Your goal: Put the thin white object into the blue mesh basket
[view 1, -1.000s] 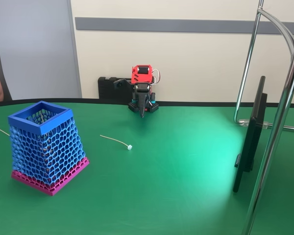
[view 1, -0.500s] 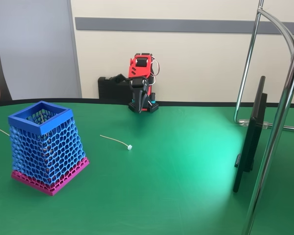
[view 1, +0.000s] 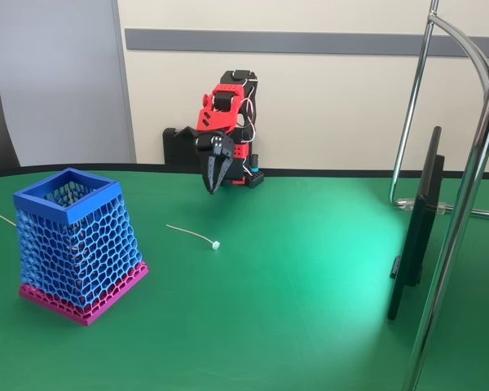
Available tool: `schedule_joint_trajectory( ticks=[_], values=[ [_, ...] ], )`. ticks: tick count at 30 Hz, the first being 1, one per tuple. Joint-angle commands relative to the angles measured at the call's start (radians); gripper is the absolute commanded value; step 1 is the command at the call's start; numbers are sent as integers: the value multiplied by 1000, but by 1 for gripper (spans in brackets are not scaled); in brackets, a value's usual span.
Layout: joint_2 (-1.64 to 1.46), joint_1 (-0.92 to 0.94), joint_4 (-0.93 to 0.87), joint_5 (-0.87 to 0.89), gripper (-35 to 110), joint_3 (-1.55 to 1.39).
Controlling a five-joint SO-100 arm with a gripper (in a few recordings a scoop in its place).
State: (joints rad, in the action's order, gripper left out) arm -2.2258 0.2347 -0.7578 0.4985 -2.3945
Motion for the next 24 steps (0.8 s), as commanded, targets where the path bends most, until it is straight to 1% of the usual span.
schedule_joint_trajectory(
  ticks=[1,9,13,18,24],
  values=[
    [86,6,-11,49,2,94],
    [318,-28,-51,137,7,216],
    [417,-44,-81,169,14,285],
    [509,-38,-83,183,16,354],
    [623,-32,-126,190,19,451]
  ],
)
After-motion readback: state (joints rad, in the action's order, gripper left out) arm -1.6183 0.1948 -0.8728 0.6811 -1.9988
